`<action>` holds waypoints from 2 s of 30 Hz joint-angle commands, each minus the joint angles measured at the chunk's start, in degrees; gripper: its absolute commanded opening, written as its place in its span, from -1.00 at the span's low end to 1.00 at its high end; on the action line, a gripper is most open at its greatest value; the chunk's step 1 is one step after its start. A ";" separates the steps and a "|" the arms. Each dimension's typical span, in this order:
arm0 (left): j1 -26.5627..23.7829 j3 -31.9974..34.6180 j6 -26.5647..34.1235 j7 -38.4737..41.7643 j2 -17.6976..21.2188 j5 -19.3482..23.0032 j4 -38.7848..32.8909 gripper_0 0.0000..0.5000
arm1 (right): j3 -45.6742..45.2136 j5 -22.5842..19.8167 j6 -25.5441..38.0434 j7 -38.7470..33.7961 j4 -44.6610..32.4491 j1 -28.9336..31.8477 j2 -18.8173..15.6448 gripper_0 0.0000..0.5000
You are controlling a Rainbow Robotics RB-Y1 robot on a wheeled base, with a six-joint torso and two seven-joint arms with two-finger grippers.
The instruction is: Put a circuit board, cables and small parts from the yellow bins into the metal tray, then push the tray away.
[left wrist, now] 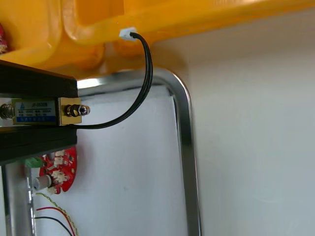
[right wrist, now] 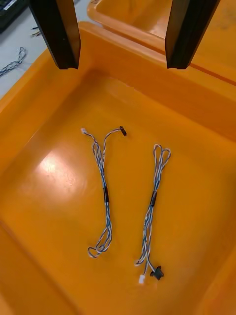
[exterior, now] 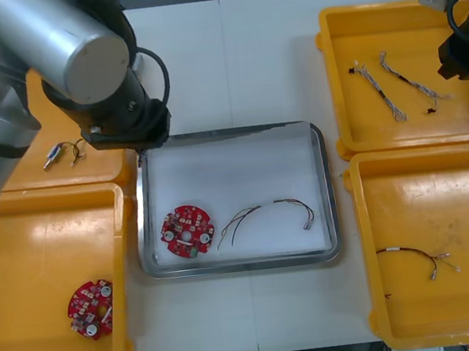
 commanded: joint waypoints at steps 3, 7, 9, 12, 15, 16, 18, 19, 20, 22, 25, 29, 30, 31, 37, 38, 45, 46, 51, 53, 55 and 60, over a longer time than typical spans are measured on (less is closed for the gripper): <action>0.18 -5.09 -6.15 0.36 -2.67 -1.58 4.56 -1.00 | -3.15 2.04 -2.45 5.18 10.02 -7.58 -1.64 1.00; 0.18 -7.99 -8.88 0.54 -3.11 -2.38 6.40 -1.00 | -3.15 2.92 -7.37 8.26 16.53 -10.13 -1.64 1.00; 0.18 -9.31 -10.11 0.80 -3.20 -2.55 7.54 -1.00 | -3.15 3.18 -9.13 9.31 19.60 -11.54 -1.64 1.00; 0.27 -10.54 -12.22 0.98 -3.72 -2.81 9.74 -1.00 | -3.15 3.00 -12.47 10.02 25.05 -14.00 -1.64 1.00; 0.18 -11.51 -13.89 1.07 -4.16 -3.43 11.68 -1.00 | -2.97 2.65 -16.34 10.72 30.50 -16.11 -1.64 1.00; 0.18 -11.86 -14.50 1.07 -4.25 -3.61 12.47 -1.00 | -2.71 2.56 -17.92 11.07 32.35 -16.72 -1.64 1.00; 0.27 -12.21 -15.20 1.07 -4.51 -3.78 13.52 -1.00 | -2.36 2.39 -20.20 11.42 34.72 -17.25 -1.64 1.00; 0.27 -12.39 -15.38 1.16 -4.60 -4.05 13.87 -1.00 | -2.00 2.39 -21.78 11.69 36.21 -17.52 -1.64 1.00; 0.27 -12.47 -15.38 1.16 -4.69 -4.22 13.96 -1.00 | -1.83 2.39 -22.66 11.86 36.92 -17.60 -1.56 1.00; 0.27 -13.00 -15.38 1.42 -4.78 -4.75 13.96 -1.00 | -0.86 2.30 -25.83 12.30 39.73 -18.04 -1.38 1.00; 0.27 -13.09 -15.29 1.77 -4.78 -5.10 13.96 -1.00 | 0.28 2.21 -29.52 12.39 42.54 -18.39 -0.94 1.00; 0.27 -13.18 -15.38 2.03 -4.78 -5.36 13.87 -0.19 | -0.42 2.12 -33.21 12.48 46.41 -18.39 0.03 1.00; 0.18 -13.18 -15.38 2.03 -4.78 -5.54 13.96 0.40 | -0.95 2.21 -34.18 12.48 47.46 -18.39 0.29 1.00; 0.27 -13.09 -15.38 2.12 -4.78 -5.63 13.87 0.83 | -1.48 2.21 -35.06 12.48 48.43 -18.39 0.64 1.00; 0.18 -13.09 -15.38 2.56 -4.78 -5.72 13.52 1.00 | -4.47 0.63 -37.43 11.77 52.47 -18.39 2.66 1.00; 0.18 -13.18 -15.47 2.65 -4.78 -5.80 13.52 1.00 | -5.17 -0.25 -37.78 11.77 53.44 -18.39 2.93 1.00; 0.27 -12.56 -14.41 3.62 -4.51 -5.80 11.32 1.00 | -5.52 -2.09 -38.13 12.13 56.34 -18.31 3.63 1.00; 0.18 -12.30 -13.97 3.62 -4.51 -5.89 10.88 1.00 | -5.43 -2.01 -38.13 12.13 56.43 -18.31 3.63 1.00; 0.27 -8.25 -7.12 3.70 -3.64 -4.48 4.56 1.00 | -4.99 -1.92 -40.15 11.69 58.89 -18.31 4.25 1.00; 0.18 -6.41 -3.78 3.27 -3.20 -3.61 2.18 1.00 | -4.99 -1.65 -41.65 11.86 60.21 -18.31 4.33 1.00; 0.18 -4.56 -1.23 2.83 -2.76 -2.55 0.07 1.00 | -4.91 -1.39 -42.70 12.04 61.09 -18.31 4.33 1.00; 0.18 1.94 5.24 -2.10 -1.35 0.52 -4.94 1.00 | -4.64 1.60 -44.20 11.69 61.97 -18.31 5.04 1.00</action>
